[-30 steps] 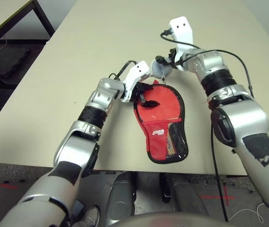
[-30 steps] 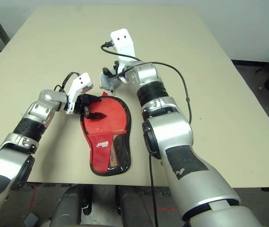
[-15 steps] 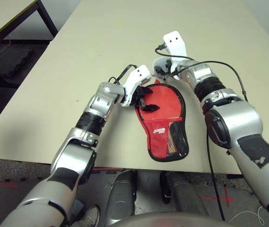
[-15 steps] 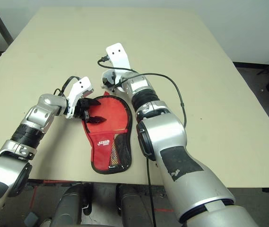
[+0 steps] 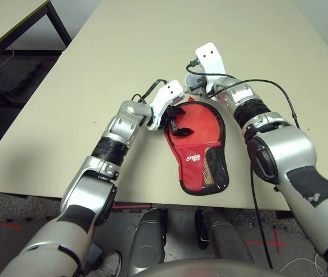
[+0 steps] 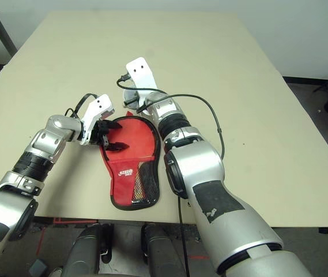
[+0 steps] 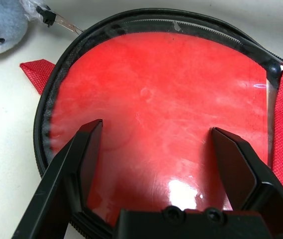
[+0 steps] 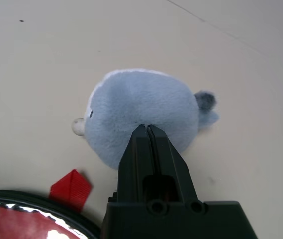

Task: Store the ping-pong paddle in its case and zip it.

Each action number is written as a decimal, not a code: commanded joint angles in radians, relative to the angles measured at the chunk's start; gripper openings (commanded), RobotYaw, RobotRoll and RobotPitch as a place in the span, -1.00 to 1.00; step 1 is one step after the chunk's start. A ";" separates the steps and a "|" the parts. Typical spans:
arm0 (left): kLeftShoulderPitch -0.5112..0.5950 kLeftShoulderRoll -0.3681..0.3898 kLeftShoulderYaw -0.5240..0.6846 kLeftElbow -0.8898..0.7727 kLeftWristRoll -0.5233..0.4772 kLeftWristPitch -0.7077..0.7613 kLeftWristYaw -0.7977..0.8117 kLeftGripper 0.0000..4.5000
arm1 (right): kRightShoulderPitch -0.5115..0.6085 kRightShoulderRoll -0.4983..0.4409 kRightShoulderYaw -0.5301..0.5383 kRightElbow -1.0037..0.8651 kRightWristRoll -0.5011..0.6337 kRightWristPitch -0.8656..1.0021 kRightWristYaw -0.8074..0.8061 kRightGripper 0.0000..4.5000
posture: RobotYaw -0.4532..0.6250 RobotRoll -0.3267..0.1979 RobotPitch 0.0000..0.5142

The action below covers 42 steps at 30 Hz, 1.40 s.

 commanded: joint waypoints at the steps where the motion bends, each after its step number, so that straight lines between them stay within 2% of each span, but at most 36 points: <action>1: 0.009 -0.005 -0.022 0.015 0.004 -0.011 0.007 1.00 | 0.021 -0.015 -0.003 0.010 -0.017 -0.018 -0.017 -0.98 | 0.02 0.25 -0.53; 11: -0.003 -0.017 -0.026 0.054 0.009 -0.038 0.015 1.00 | 0.013 -0.090 -0.002 -0.002 -0.038 0.017 -0.077 -0.98 | -0.04 0.25 -0.55; 16: -0.013 -0.020 -0.027 0.079 0.011 -0.058 0.014 1.00 | -0.001 -0.128 -0.038 -0.016 -0.003 0.057 -0.009 -0.98 | -0.07 0.25 -0.56; 19: -0.017 -0.023 -0.031 0.096 0.013 -0.071 0.012 1.00 | -0.030 -0.114 -0.148 -0.009 0.098 0.142 -0.028 -0.71 | -0.08 0.25 -0.57; 23: -0.023 -0.026 -0.034 0.113 0.014 -0.084 0.014 1.00 | -0.065 -0.091 -0.242 -0.006 0.175 0.161 -0.053 -0.12 | -0.07 0.25 -0.57; 31: -0.014 -0.021 -0.031 0.097 0.010 -0.075 0.017 1.00 | -0.064 -0.032 -0.259 0.017 0.183 0.138 -0.055 0.99 | 0.01 0.25 -0.54; 42: 0.030 0.011 -0.019 0.010 0.000 -0.016 0.039 1.00 | -0.071 0.035 -0.222 0.034 0.125 0.098 -0.058 0.99 | 0.18 0.25 -0.48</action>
